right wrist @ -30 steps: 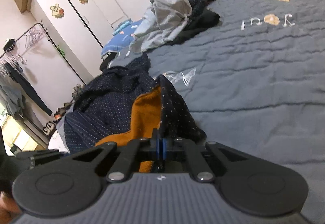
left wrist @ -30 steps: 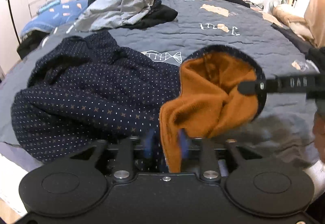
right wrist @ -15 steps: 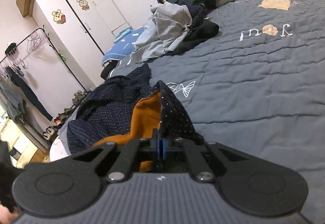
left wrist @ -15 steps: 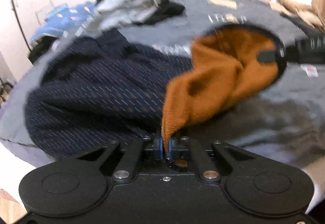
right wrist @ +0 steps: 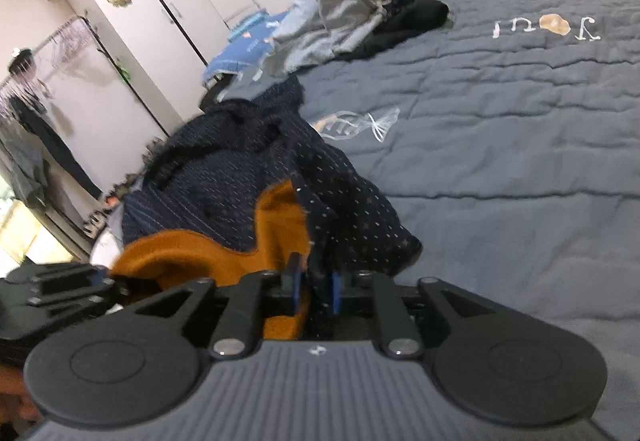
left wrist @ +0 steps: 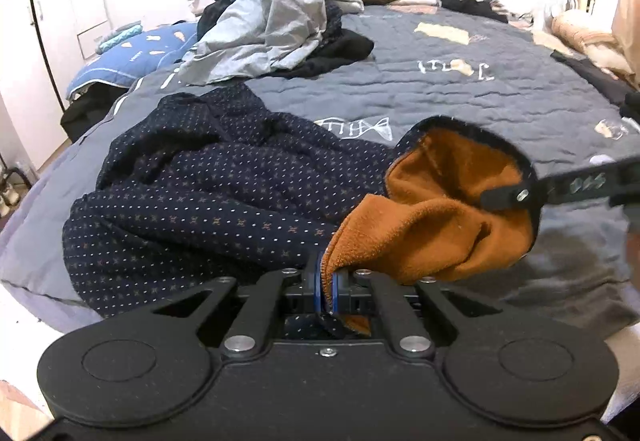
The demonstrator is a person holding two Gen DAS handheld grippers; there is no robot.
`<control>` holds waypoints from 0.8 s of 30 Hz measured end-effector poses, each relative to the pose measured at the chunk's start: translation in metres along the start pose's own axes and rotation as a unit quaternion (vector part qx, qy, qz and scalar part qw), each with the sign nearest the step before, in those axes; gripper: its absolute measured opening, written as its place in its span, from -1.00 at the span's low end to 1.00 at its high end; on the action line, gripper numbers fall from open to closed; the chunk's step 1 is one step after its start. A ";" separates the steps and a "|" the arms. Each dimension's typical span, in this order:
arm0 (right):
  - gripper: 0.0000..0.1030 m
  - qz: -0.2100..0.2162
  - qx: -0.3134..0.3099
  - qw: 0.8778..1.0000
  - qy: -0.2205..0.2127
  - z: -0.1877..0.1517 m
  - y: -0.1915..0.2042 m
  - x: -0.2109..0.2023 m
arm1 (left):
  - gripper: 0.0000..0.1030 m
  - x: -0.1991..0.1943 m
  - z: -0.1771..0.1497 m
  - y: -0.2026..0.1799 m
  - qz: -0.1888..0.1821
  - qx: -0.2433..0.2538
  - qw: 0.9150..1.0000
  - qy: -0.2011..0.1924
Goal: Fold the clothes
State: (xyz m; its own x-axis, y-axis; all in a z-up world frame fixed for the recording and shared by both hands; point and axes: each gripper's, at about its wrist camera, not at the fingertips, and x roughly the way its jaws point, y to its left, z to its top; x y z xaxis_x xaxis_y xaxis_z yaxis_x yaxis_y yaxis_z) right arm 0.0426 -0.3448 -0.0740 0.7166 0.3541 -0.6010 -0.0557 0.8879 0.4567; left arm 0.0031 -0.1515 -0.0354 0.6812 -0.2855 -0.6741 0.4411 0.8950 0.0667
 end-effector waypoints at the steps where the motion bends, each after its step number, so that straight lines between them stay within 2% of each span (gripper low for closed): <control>1: -0.42 -0.008 -0.003 1.000 0.003 -0.003 0.001 0.002 | -0.90 0.001 -0.001 0.001 -0.001 -0.003 1.000 0.001; 3: -0.35 -0.014 -0.009 1.000 0.005 -0.004 0.002 0.007 | -0.90 0.002 -0.001 0.002 -0.002 -0.005 1.000 0.003; 8: -0.39 -0.008 -0.014 1.000 0.005 -0.011 0.007 0.017 | -0.90 0.004 -0.002 0.002 0.001 -0.002 1.000 0.007; 9: -0.53 -0.006 -0.010 1.000 0.006 -0.011 0.008 0.018 | -0.89 0.005 -0.002 0.003 0.003 -0.003 1.000 0.008; 10: -0.81 -0.003 -0.005 1.000 0.006 -0.012 0.008 0.019 | -0.88 0.006 -0.002 0.002 0.007 -0.001 1.000 0.009; 11: -0.87 0.000 -0.001 1.000 0.002 -0.011 0.007 0.017 | -0.87 0.006 -0.002 0.001 0.011 0.001 1.000 0.010; 14: -0.89 0.003 0.003 1.000 -0.005 -0.009 0.008 0.013 | -0.72 0.010 -0.002 -0.001 0.023 0.008 1.000 0.017; 16: -0.89 0.006 0.005 1.000 -0.010 -0.007 0.008 0.010 | -0.24 0.013 -0.002 -0.002 0.033 0.011 0.999 0.023; 17: -0.90 0.008 0.006 1.000 -0.011 -0.006 0.009 0.009 | 0.28 0.014 -0.001 -0.003 0.041 0.012 0.999 0.026; 18: -0.90 0.009 0.005 1.000 -0.012 -0.005 0.010 0.008 | 0.66 0.013 -0.001 -0.004 0.049 0.016 0.999 0.019; 20: -0.90 0.010 0.004 1.000 -0.013 -0.004 0.011 0.008 | 0.73 0.008 0.001 -0.006 0.056 0.023 0.998 -0.002; 22: -0.90 0.012 0.004 1.000 -0.013 -0.004 0.012 0.007 | 0.84 0.007 0.001 -0.005 0.046 0.013 0.999 -0.004; 23: -0.90 0.012 0.005 1.000 -0.013 -0.003 0.011 0.006 | 0.98 0.009 0.000 -0.005 0.045 0.013 0.999 -0.001; 24: -0.89 0.013 0.006 1.000 -0.014 -0.003 0.011 0.005 | 1.00 0.010 0.000 -0.006 0.046 0.014 0.999 0.003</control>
